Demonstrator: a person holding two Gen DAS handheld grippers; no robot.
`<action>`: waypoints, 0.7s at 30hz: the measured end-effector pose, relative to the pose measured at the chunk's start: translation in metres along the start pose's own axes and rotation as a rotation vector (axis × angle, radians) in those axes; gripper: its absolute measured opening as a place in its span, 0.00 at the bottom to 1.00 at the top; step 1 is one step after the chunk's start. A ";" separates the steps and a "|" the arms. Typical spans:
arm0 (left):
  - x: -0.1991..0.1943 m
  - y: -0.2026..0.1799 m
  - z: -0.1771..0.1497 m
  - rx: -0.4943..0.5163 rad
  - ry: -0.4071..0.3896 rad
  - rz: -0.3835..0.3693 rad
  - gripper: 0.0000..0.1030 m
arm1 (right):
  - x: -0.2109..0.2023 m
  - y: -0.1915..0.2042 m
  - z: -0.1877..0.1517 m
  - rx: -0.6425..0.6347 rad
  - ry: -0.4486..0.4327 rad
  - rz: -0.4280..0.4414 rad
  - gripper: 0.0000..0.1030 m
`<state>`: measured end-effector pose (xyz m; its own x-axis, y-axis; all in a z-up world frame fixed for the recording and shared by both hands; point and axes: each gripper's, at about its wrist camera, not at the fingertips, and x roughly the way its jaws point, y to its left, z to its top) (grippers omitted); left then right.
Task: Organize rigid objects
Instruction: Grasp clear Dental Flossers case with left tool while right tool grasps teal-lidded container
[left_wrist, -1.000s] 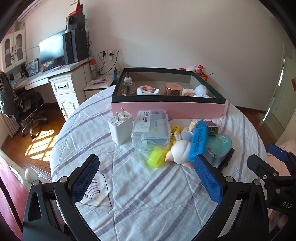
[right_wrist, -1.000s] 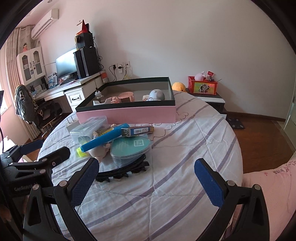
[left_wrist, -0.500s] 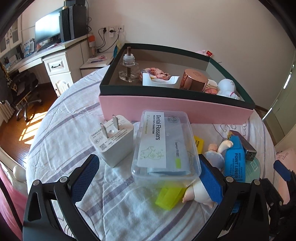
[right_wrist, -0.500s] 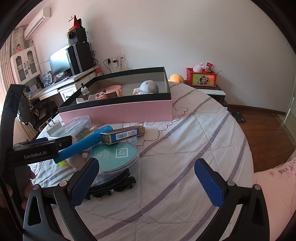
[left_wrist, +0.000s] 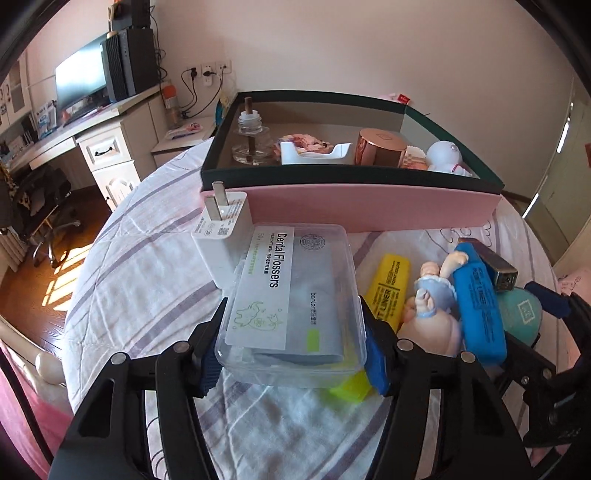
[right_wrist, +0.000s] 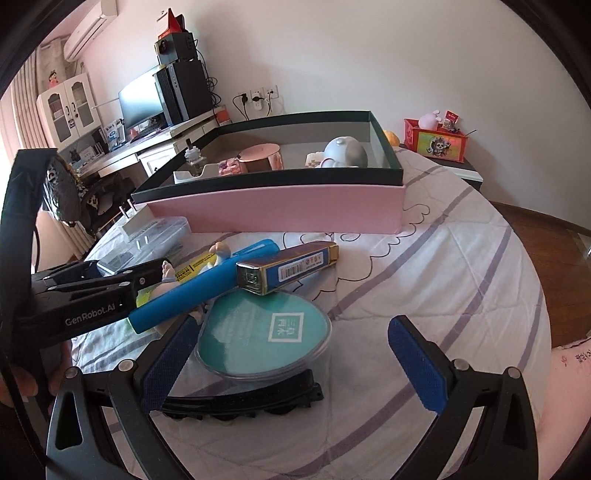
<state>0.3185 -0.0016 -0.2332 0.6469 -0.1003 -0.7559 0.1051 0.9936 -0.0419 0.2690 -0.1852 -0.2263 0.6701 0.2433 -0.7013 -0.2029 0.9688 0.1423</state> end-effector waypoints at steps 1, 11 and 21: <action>-0.003 0.004 -0.004 -0.008 0.003 -0.001 0.61 | 0.003 0.002 0.000 -0.009 0.016 0.001 1.00; -0.031 0.020 -0.039 -0.038 -0.019 -0.011 0.60 | 0.009 0.006 -0.005 -0.040 0.041 0.002 0.72; -0.075 0.002 -0.044 -0.035 -0.103 -0.058 0.60 | -0.035 0.011 -0.013 -0.034 -0.062 -0.012 0.72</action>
<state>0.2376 0.0106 -0.2054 0.7149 -0.1611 -0.6804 0.1198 0.9869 -0.1078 0.2340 -0.1833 -0.2092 0.7152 0.2351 -0.6582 -0.2177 0.9698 0.1099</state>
